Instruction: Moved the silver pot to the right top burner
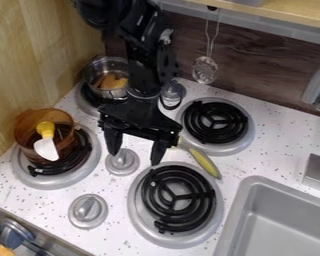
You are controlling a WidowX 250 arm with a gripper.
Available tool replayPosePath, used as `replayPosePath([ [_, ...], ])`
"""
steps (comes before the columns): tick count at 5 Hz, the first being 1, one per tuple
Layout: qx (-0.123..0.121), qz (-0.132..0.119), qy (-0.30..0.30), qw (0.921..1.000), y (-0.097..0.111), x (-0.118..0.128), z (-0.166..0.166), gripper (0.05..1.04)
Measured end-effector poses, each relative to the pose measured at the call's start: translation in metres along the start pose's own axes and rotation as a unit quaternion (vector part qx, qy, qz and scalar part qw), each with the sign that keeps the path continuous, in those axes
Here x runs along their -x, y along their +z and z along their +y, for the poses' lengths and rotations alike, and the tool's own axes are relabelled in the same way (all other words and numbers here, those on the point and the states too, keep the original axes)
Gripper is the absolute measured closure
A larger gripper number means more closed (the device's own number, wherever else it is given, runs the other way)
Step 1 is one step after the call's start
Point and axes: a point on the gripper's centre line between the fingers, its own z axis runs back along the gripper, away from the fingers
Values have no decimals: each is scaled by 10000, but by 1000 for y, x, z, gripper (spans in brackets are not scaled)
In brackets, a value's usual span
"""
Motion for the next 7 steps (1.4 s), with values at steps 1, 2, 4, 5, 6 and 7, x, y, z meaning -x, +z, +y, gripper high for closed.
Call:
replayPosePath([
  [1, -29, 95, -58, 9999, -6, 2, 0, 83],
  [2, -63, -56, -810, 9967, -8, -9, 6, 83],
  [4, -25, -766, -2382, 9682, -1, -47, 27, 84],
  [5, -366, -1152, -3508, 9286, 0, -63, 38, 83],
  [6, -524, -1224, -4416, 8873, -6, -84, 54, 83],
  [7, -710, -1178, -4670, 8735, -11, -100, 64, 84],
])
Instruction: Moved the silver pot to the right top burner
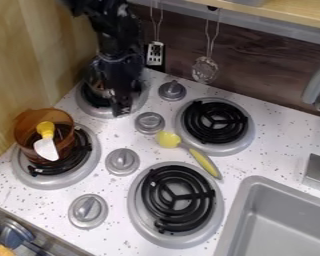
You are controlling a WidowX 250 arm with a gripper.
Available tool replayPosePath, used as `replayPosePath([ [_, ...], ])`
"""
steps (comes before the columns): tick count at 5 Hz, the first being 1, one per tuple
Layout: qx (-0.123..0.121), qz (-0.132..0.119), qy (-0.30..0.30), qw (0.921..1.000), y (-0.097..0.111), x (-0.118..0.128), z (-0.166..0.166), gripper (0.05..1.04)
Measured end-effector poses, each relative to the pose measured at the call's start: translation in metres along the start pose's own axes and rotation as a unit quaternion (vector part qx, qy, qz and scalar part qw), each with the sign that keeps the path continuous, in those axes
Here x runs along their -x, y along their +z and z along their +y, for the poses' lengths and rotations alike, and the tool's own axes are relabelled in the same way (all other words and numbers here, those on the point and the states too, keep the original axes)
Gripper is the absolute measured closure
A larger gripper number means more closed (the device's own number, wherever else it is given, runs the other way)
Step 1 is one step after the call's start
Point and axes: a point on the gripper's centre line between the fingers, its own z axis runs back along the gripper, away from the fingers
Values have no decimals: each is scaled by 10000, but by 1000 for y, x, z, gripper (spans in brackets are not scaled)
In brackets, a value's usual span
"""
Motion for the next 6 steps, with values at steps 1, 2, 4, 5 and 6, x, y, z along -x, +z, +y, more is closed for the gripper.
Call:
replayPosePath([
  [1, -46, 147, -444, 9989, -8, 3, 28, 84],
  [2, -110, 380, -603, 9974, -18, 11, 34, 83],
  [4, -55, 467, -735, 9962, -36, 20, 43, 84],
  [5, -63, 409, -881, 9952, -41, 16, 50, 84],
  [6, -44, 422, -964, 9944, -41, 17, 51, 83],
])
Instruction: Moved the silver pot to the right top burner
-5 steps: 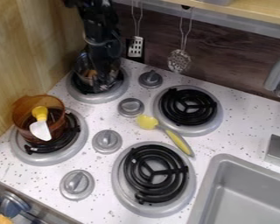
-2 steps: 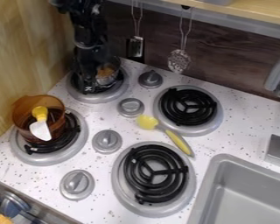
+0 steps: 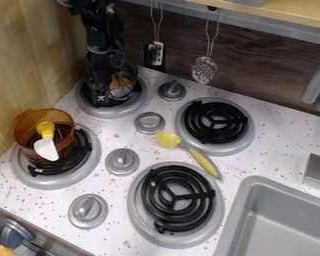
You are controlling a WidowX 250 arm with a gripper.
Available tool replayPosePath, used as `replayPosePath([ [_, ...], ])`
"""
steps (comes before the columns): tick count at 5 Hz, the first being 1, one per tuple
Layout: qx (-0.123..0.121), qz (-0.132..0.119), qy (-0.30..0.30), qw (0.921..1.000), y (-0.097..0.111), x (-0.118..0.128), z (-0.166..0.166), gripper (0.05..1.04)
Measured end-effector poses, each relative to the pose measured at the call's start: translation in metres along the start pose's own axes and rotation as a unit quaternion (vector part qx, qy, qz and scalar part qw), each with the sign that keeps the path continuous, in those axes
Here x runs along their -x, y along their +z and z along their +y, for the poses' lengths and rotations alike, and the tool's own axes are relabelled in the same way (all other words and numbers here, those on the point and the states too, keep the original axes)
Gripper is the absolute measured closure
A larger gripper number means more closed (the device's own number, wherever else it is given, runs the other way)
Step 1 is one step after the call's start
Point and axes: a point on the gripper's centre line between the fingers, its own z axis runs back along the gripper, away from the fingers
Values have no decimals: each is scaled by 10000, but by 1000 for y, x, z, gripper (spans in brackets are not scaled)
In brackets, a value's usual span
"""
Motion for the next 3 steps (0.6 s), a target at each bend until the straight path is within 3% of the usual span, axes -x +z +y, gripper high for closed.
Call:
replayPosePath([
  [1, 290, -64, 7, 9996, -14, 2, -7, 83],
  [3, 494, -78, -4, 9987, -27, 1, -12, 112],
])
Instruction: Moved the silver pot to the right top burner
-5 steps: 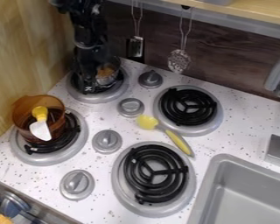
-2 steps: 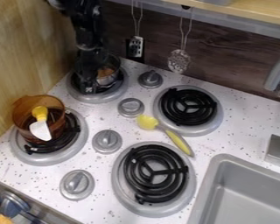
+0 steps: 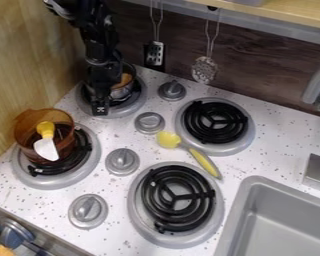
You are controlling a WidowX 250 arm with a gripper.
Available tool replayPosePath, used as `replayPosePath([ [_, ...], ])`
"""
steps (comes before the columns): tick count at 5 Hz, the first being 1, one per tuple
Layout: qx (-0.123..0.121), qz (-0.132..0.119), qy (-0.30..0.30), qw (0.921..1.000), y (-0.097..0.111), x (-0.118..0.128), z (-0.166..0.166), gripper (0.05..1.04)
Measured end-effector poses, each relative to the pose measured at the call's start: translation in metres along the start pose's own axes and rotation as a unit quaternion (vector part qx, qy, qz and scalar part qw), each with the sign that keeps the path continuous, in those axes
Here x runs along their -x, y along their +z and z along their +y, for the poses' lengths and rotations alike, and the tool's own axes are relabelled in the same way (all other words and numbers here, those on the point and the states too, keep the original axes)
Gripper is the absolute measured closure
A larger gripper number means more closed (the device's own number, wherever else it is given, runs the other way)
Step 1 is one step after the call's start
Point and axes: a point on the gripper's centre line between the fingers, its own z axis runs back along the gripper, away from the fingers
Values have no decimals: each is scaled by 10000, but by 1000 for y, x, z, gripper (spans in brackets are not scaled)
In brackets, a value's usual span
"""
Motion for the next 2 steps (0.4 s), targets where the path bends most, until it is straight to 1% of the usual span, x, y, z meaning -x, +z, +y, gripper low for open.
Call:
replayPosePath([
  [1, -41, -3, -15, 10000, 0, -1, 4, 378],
  [2, -58, -72, -20, 10000, -4, -4, 4, 677],
])
